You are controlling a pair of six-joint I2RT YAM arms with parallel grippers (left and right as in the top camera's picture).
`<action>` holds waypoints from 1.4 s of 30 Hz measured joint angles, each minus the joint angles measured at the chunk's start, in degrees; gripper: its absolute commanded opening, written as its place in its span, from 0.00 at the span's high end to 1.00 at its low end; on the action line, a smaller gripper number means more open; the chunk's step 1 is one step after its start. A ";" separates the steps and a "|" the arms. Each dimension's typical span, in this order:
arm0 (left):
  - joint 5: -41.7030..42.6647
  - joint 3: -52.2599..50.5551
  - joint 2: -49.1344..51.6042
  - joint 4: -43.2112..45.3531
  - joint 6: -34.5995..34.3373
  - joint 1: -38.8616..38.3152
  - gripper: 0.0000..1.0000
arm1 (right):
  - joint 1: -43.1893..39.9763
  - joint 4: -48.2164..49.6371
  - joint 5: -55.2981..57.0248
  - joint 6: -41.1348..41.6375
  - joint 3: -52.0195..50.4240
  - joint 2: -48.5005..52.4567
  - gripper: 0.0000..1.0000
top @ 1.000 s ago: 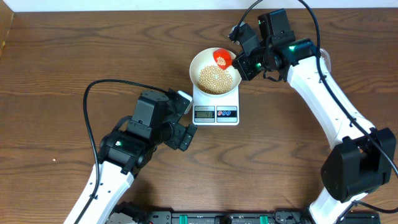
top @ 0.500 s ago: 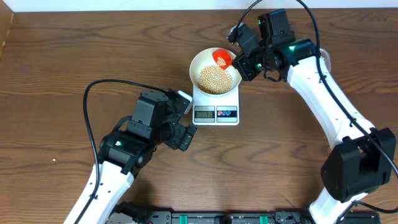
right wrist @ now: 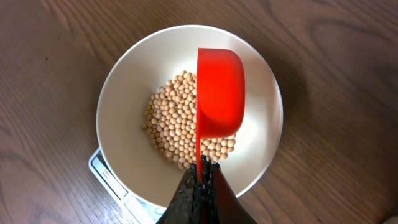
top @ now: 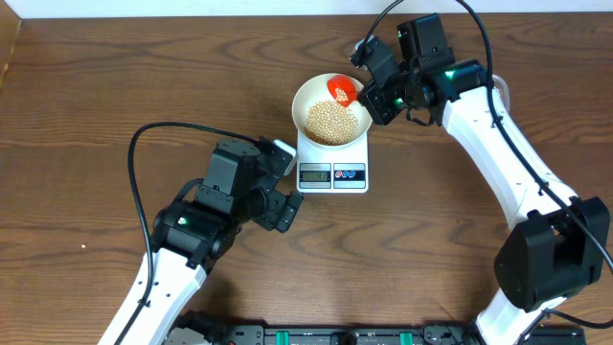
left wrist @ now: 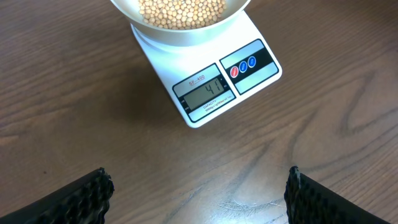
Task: Scoop item into bowl and weigh 50g on scale
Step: 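Hold the red scoop tilted over the white bowl, shaking out remaining beans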
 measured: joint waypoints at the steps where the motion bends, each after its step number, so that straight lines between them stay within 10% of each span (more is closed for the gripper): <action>1: 0.00 0.00 0.00 0.00 0.00 0.00 0.09 | 0.00 0.00 0.00 0.00 0.00 0.00 0.99; 42: 0.00 0.00 0.00 0.00 0.00 0.00 0.09 | 0.00 0.00 0.00 -5.86 0.00 0.00 0.99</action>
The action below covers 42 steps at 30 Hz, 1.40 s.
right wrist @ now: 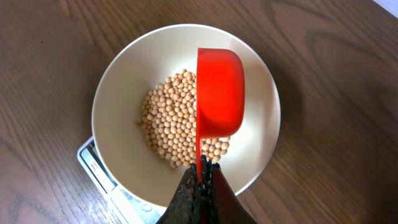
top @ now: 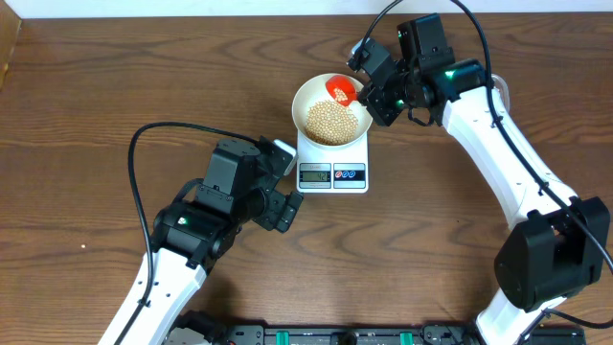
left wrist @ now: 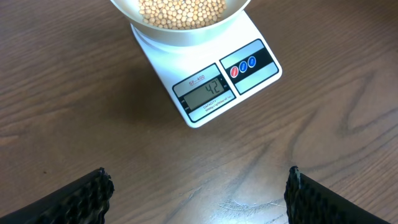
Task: Scoop item into bowl and weigh 50g on scale
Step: 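Hold the red scoop tilted over the white bowl, shaking out remaining beans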
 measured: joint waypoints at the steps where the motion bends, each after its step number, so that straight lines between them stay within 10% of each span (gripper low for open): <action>1: 0.00 0.00 0.00 0.00 0.00 0.00 0.09 | 0.00 0.00 0.00 -0.09 0.00 0.00 0.99; 42: 0.00 0.00 0.00 0.00 0.00 0.00 0.09 | 0.00 0.26 2.58 -8.72 0.00 0.00 0.99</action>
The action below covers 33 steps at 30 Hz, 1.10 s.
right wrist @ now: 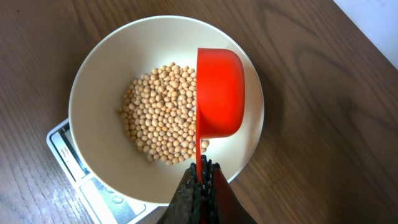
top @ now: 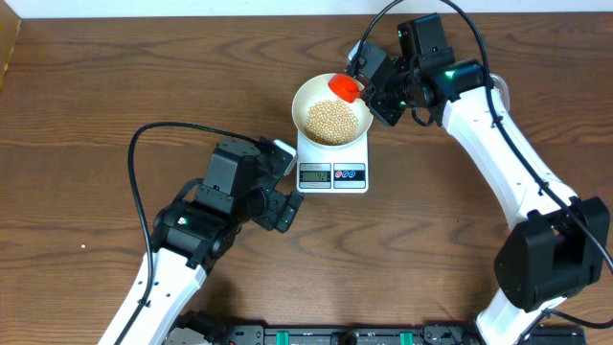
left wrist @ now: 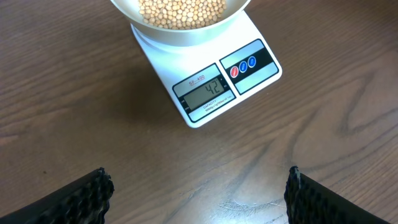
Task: Scoop item into bowl and weigh 50g on scale
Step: 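Hold the red scoop tilted over the white bowl, shaking out remaining beans, then carry the empty red scoop right to the clear bean tub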
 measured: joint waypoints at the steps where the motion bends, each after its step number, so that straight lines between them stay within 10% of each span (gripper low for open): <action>1: 0.00 0.00 0.00 0.00 -0.02 0.00 0.09 | 0.00 0.00 0.00 0.00 0.00 0.00 0.99; 19: 0.00 0.00 0.00 0.00 0.00 0.00 0.09 | -1.33 4.22 -2.84 13.29 0.13 -0.11 0.99; 33: 0.00 0.00 0.00 0.00 0.00 0.00 0.09 | -20.11 -6.78 1.07 21.66 1.79 -10.93 0.99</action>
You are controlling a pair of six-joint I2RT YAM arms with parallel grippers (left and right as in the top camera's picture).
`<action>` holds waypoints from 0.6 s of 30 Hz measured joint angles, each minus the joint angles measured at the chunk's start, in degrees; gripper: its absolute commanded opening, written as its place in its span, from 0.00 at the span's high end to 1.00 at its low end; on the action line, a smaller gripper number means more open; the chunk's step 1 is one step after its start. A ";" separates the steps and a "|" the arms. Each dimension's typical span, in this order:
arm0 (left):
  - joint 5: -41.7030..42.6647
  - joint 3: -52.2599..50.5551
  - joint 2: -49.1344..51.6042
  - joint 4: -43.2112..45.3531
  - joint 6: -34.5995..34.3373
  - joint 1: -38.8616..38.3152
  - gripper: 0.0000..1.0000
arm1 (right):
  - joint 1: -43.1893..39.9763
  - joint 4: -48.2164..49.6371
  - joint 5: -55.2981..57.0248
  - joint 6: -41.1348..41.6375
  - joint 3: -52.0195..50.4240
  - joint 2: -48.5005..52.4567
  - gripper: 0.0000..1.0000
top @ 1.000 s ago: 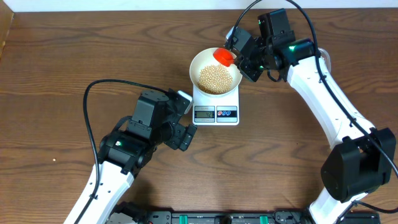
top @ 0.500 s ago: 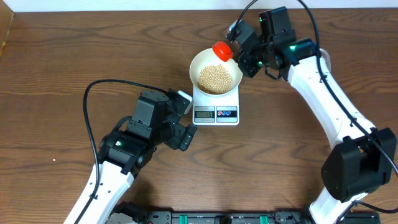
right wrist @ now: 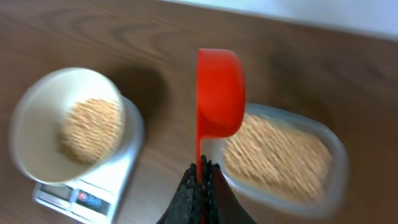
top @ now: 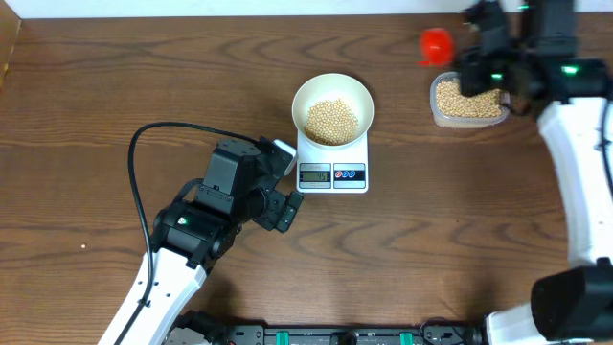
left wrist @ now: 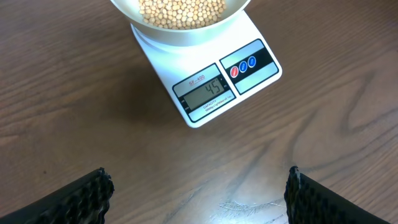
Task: Scoop item into bowl and weigh 50g on scale
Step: 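Carry the empty red scoop right to the clear bean tub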
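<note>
A cream bowl of soybeans sits on the white scale; in the left wrist view the scale's display reads 45. My right gripper is shut on the handle of the red scoop, held high just left of the clear tub of soybeans; the right wrist view is blurred. The scoop shows in the overhead view near the table's far edge. My left gripper is open over bare wood in front of the scale.
The brown wooden table stretches to the left. The left arm and its black cable lie in front of the scale. The far edge of the table runs behind the bowl.
My right gripper has gone with the scoop from over the bowl's right rim to beside the tub at the far right. The display changed from 42 to 45. The left arm stayed still.
The scoop was held tipped over the beans in the bowl with the display at 41, then 42. It then sat nearer the bowl's right rim, still at 42. Now it is beside the tub and the display reads 45.
</note>
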 measured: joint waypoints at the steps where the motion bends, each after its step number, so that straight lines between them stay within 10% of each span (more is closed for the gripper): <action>1: 0.00 0.00 0.00 0.00 -0.02 0.00 0.09 | -1.27 -1.68 1.25 0.04 0.11 -0.02 0.99; 18: 0.00 0.00 0.00 0.00 -0.02 0.00 0.09 | -6.97 -6.45 9.75 0.68 0.09 10.23 0.99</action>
